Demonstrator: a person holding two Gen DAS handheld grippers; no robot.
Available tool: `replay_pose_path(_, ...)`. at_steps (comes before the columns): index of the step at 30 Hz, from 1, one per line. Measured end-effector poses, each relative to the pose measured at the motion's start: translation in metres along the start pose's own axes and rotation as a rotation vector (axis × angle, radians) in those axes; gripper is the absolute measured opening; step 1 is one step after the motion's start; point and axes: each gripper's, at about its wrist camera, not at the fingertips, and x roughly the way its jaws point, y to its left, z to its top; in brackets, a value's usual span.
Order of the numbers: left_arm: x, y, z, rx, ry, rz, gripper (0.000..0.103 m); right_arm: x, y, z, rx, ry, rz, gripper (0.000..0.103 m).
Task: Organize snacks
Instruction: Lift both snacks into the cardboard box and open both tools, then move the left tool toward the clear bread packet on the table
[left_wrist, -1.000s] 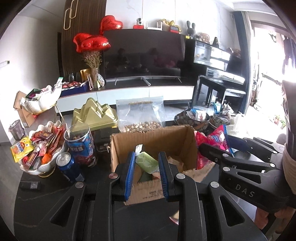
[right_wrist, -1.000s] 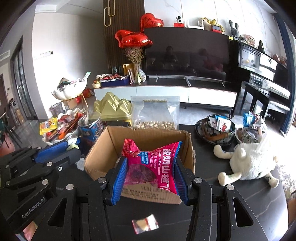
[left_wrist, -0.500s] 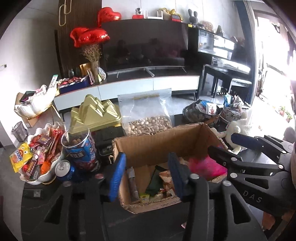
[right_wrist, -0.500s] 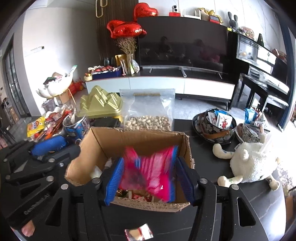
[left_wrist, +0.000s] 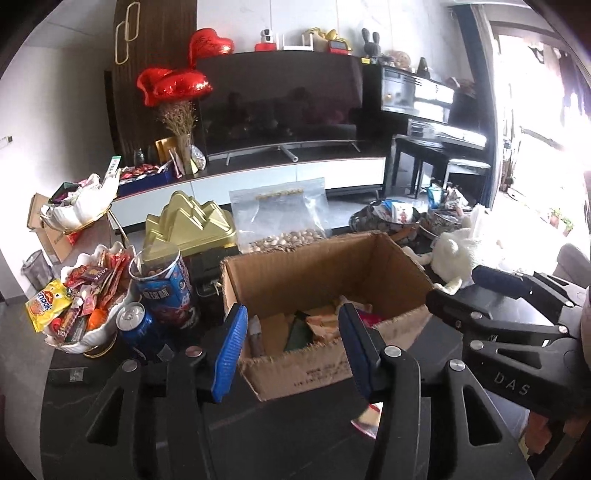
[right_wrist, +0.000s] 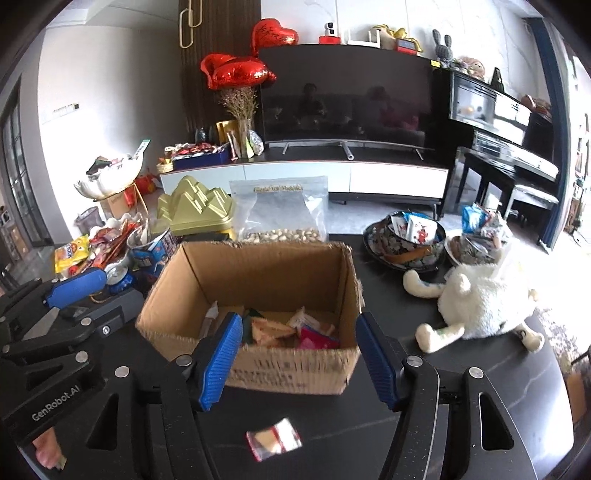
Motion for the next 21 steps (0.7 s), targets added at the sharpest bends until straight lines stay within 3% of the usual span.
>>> replay_pose_path(9,-0.016,-0.019,-0.024,0.065,-0.006,-0.010,0.051,-0.018,-0.008,-0.037,0.021,0.026,0.000,0.065)
replay_pose_path(21,0.002,-0.049,-0.063,0.167,0.072,-0.073,0.051,-0.016,-0.024,-0.087,0.076,0.091,-0.005,0.065)
